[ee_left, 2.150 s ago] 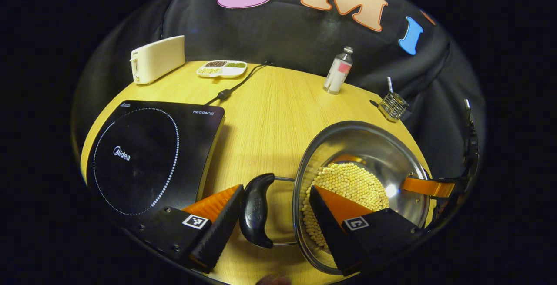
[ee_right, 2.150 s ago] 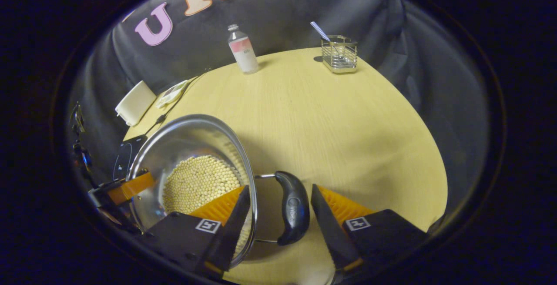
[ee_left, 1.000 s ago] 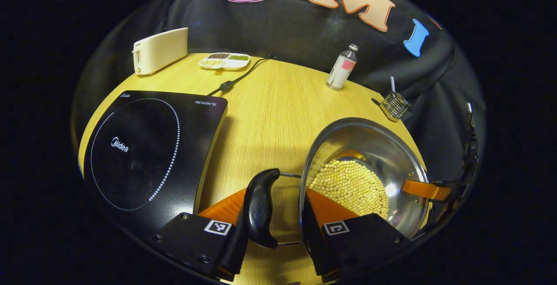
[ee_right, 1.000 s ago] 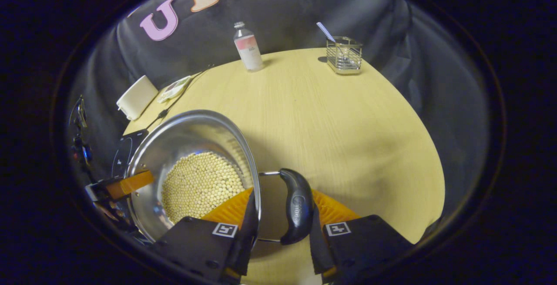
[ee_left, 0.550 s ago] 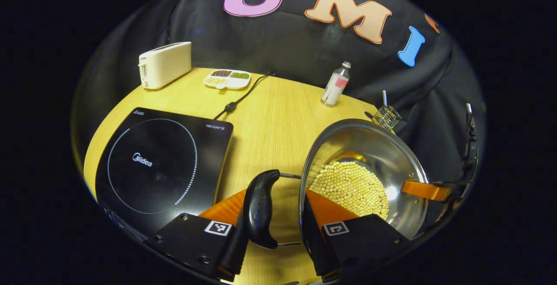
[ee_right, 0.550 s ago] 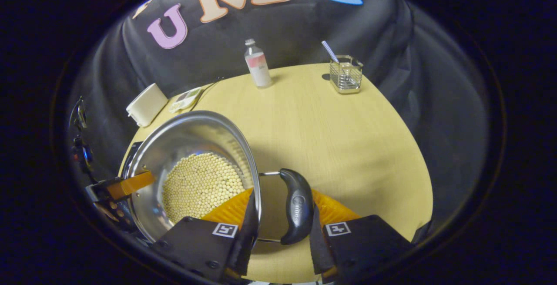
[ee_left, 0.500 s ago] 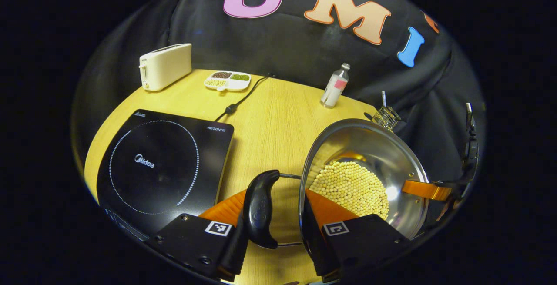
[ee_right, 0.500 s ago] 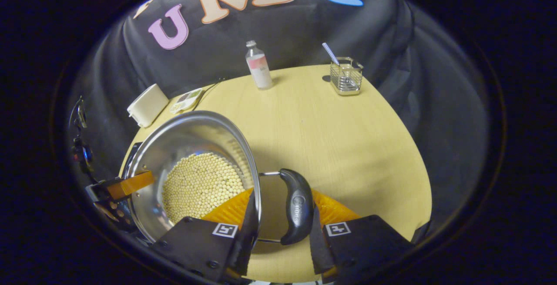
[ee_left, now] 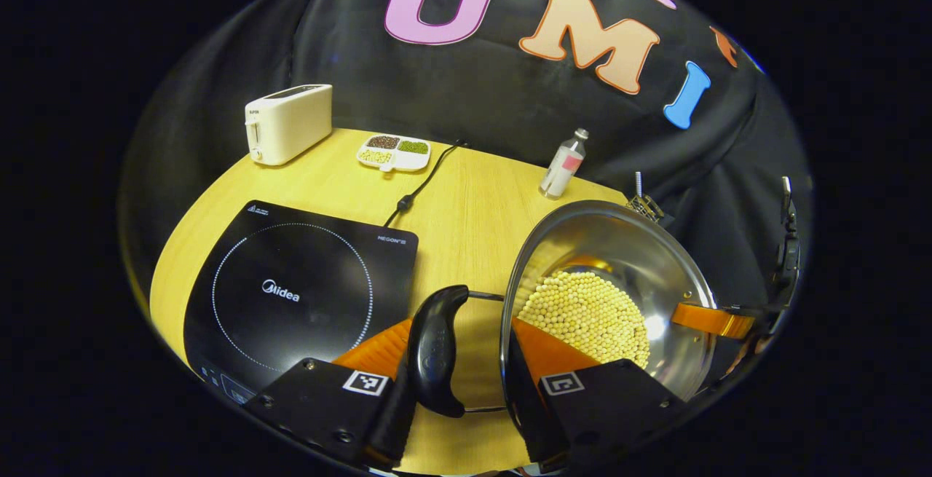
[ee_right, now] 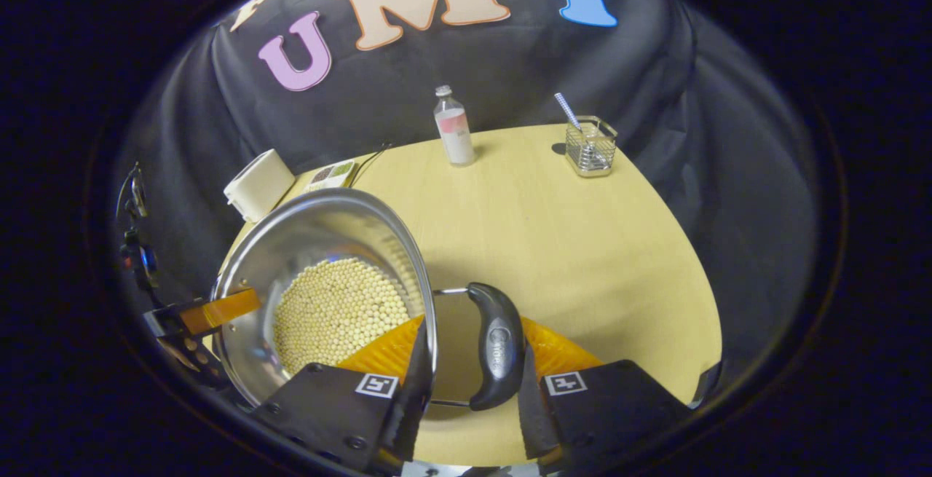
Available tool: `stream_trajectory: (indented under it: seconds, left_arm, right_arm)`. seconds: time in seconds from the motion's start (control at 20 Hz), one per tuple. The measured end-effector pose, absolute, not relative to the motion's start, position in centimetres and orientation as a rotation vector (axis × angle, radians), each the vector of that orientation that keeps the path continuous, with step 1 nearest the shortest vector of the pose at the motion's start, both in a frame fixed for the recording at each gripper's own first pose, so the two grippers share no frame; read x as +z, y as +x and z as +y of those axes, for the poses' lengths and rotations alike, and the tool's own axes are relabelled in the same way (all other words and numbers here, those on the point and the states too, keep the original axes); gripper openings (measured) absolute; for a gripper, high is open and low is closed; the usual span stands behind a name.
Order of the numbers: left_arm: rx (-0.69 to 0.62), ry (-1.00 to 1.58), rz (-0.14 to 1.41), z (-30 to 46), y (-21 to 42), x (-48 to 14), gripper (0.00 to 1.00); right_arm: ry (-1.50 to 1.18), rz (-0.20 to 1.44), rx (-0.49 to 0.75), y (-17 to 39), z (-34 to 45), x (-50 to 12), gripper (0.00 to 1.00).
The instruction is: First push the handle of the pot to place it horizontally, then grasp the pot with both hands and set it on the induction cooktop.
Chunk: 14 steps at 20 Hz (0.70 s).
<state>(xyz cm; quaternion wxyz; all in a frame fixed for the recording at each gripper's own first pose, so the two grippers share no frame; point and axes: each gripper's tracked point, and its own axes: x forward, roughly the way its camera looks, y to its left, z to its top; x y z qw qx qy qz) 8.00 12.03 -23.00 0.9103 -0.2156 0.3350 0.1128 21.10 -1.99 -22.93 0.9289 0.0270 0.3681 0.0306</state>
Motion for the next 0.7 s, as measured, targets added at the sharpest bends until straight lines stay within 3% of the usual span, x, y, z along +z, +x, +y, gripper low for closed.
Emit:
stream_trajectory:
  seconds: [0.65, 0.7]
  left_arm:
    - [0.227, -0.466, 0.734, 24.7, 2.9, -24.6, 0.64]
    - [0.231, -0.463, 0.736, 26.0, 2.4, -24.7, 0.62]
  right_arm:
    - [0.062, 0.777, 0.044, 19.8, 12.8, -25.0, 0.58]
    - [0.064, 0.78, 0.046, 19.8, 14.1, -25.4, 0.53]
